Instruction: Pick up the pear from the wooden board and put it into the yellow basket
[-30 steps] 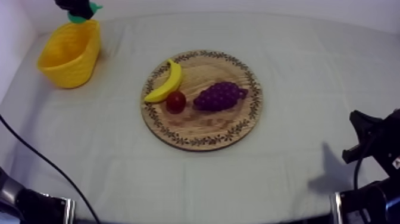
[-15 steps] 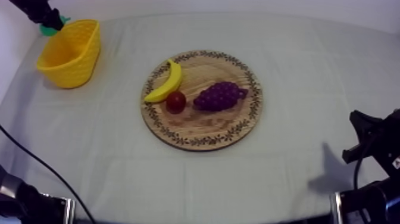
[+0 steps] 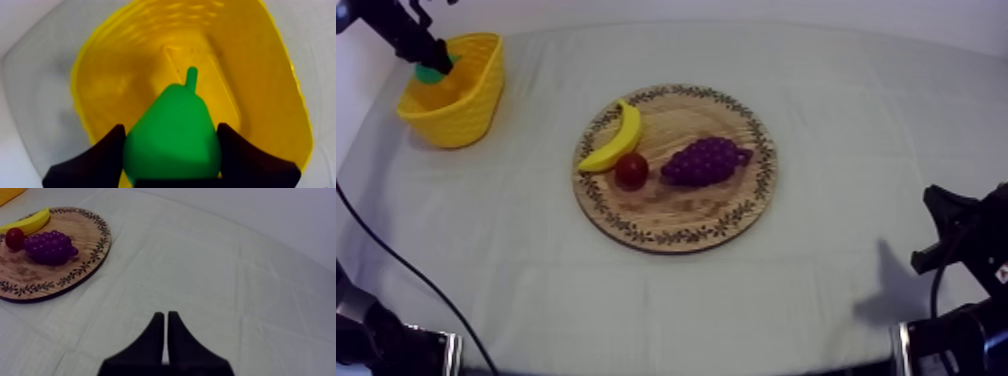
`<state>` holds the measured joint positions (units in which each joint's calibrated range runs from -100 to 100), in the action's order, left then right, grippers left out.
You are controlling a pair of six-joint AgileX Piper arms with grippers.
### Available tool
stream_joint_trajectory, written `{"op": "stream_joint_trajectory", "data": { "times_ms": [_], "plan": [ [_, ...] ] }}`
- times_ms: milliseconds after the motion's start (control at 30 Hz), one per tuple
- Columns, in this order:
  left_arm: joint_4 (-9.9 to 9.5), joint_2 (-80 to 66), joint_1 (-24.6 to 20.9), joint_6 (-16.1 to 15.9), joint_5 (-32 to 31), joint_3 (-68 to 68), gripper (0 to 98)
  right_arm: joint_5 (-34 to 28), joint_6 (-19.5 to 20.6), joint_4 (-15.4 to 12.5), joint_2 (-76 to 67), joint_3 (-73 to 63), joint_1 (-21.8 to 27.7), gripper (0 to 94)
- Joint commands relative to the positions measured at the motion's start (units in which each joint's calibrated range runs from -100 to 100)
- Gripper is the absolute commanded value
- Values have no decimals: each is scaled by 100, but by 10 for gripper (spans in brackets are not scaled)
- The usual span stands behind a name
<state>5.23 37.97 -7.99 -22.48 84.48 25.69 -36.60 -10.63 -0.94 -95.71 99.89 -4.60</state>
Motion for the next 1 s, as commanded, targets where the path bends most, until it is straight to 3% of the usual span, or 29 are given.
{"op": "stream_joint_trajectory", "data": {
  "times_ms": [0,667,833,967],
  "plan": [
    [12,183,10,23,0,48,599,-1,-4,-1,-4,0,0,4],
    [-23,623,114,426,-10,274,920,-1,-4,-1,-4,0,0,4],
    [-57,625,133,480,-17,277,902,-1,-4,-1,-4,0,0,4],
    [-75,592,115,624,-106,234,755,-1,-4,-1,-4,0,0,4]
  ]
}}
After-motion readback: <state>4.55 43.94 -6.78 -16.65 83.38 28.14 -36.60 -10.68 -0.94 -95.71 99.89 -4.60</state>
